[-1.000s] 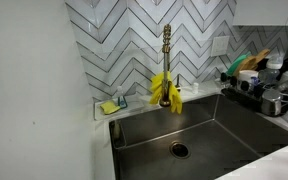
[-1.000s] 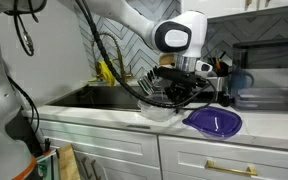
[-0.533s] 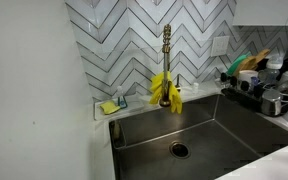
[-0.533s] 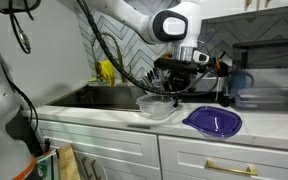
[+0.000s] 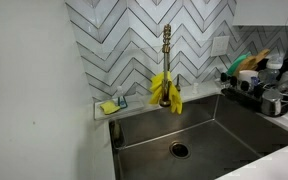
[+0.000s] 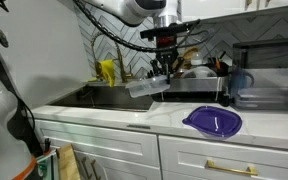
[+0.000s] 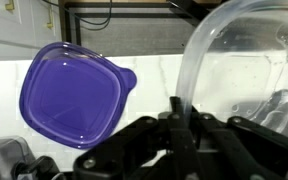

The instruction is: Close the tap faucet then remove the tupperware from the drying rack

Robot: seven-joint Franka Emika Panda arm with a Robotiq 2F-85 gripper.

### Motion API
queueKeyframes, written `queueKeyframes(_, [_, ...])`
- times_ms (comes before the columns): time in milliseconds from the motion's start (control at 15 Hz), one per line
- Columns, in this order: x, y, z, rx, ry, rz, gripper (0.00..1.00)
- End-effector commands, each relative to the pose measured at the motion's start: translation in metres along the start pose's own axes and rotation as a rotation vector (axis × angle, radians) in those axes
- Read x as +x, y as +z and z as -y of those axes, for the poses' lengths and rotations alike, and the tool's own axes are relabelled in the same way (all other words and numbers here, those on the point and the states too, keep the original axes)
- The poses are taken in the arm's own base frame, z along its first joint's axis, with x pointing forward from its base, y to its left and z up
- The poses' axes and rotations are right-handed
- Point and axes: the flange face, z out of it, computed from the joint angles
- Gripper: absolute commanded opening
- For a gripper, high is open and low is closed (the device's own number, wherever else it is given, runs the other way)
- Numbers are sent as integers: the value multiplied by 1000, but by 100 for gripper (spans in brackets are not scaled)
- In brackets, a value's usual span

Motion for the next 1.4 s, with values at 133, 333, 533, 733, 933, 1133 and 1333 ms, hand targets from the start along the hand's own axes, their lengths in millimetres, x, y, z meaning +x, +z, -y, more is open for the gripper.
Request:
queueKeyframes(133, [-1,-82,67,-163,-99,-101,1])
queueKeyframes(333, [9,-94,71,-154,-110,-126,6])
queueKeyframes(533, [11,-112,91,-175,-134,-158,6])
queueKeyframes(733, [11,-109,88,-171,-130,-155,1])
queueKeyframes(933, [27,-126,113,-209,-195,-189,1])
queueKeyframes(1133, [48,-155,151,-298,-290,-221,1])
queueKeyframes(1333, [66,-186,193,-436,-384,-275,1])
